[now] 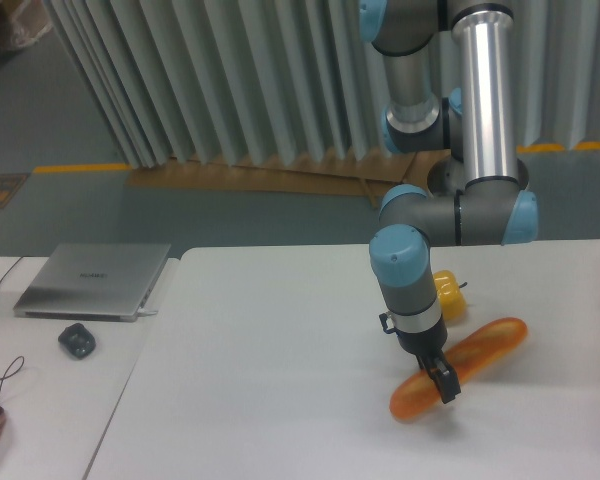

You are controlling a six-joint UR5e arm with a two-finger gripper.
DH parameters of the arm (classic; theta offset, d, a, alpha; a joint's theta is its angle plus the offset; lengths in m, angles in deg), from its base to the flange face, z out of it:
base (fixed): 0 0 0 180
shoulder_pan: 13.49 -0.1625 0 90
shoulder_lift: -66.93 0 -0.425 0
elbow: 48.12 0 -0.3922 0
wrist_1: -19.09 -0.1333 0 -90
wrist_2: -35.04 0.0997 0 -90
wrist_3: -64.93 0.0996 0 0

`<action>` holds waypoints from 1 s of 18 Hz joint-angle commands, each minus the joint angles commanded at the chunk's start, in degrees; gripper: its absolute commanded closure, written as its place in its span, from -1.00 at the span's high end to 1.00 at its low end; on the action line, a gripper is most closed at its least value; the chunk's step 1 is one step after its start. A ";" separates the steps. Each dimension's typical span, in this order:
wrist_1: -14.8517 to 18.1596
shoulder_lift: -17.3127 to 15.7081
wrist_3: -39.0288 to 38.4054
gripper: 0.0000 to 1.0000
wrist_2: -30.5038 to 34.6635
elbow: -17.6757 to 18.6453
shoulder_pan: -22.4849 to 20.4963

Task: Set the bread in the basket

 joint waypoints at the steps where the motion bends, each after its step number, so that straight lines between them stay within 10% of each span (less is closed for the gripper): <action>1: 0.00 0.00 0.09 0.24 0.00 0.00 0.00; 10: 0.00 -0.17 1.92 -0.35 -0.09 -0.17 -0.35; 18: 0.35 -2.37 5.71 -0.35 -4.48 -0.35 -2.72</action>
